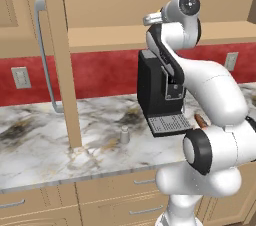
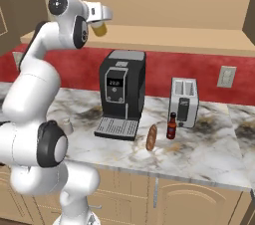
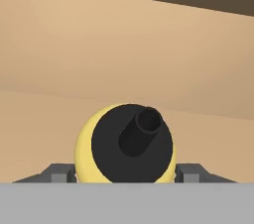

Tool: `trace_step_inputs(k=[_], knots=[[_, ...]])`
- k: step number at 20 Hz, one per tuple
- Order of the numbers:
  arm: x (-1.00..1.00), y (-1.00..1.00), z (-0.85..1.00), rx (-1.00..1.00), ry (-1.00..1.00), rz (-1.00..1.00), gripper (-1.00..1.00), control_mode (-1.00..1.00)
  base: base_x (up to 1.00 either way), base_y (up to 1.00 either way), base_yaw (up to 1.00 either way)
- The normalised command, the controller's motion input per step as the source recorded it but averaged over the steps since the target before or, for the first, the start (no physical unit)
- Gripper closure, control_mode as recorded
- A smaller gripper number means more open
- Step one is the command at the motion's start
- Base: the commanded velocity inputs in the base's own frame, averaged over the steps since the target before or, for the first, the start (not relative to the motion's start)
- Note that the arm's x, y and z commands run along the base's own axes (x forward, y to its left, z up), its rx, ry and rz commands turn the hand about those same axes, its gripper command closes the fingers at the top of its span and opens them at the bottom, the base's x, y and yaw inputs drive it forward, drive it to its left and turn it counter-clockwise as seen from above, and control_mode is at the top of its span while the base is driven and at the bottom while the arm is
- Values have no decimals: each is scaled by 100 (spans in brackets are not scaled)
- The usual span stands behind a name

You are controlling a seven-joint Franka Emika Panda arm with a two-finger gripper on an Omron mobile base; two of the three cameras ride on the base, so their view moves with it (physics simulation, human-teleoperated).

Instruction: There are various items on the counter. Only move the condiments/shakers into the cabinet.

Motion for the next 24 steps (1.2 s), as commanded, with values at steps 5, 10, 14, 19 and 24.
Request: trace_step_inputs(k=[5,10,14,19,24], knots=[[51,0,0,0,0,0,100,-100,0,0,0],[51,0,0,0,0,0,100,-100,0,0,0],[39,0,0,0,0,0,100,-100,0,0,0],[-25,4,0,-2,2,-5,100,-100,0,0,0],[-92,-5,4,-1,-5,-18,100,-100,0,0,0]])
